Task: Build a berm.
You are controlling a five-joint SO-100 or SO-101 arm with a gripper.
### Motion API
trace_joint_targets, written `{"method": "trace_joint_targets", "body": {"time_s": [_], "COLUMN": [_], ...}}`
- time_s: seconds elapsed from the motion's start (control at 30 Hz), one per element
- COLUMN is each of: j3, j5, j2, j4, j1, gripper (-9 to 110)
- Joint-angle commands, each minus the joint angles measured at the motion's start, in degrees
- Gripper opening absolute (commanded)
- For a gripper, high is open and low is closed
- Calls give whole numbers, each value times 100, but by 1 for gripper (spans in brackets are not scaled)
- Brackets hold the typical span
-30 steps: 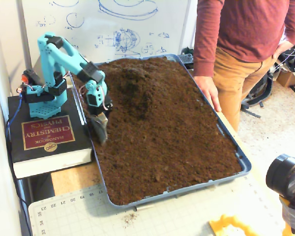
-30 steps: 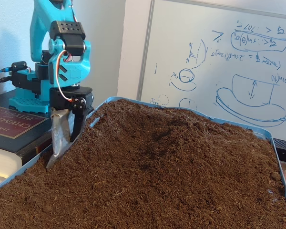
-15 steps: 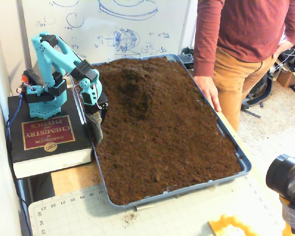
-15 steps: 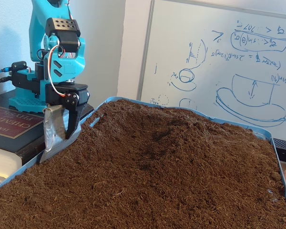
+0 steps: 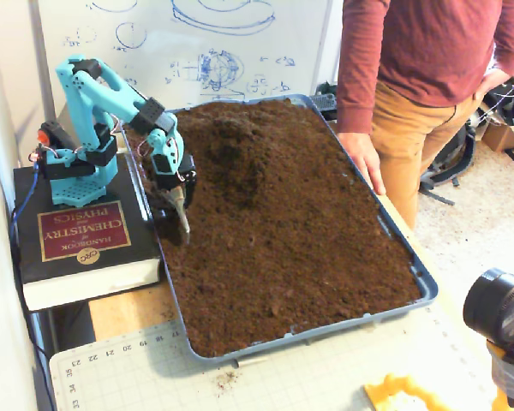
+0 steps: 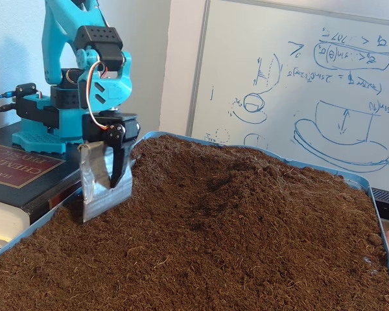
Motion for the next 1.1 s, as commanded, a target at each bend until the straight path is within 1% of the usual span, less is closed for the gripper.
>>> {"method": "trace_joint_targets", "body": {"time_s": [0.0, 0.2, 0.3, 0.67, 1.07], "j3": [-255, -387, -765, -2470, -3929], "j5": [44, -439, -642, -571, -554], "j2": [132, -896, -1397, -2382, -3305], "j4": [-9, -97, -97, -97, -97], "j1": [-97, -62, -53, -141, -404], "gripper": [0, 0, 0, 0, 0]}}
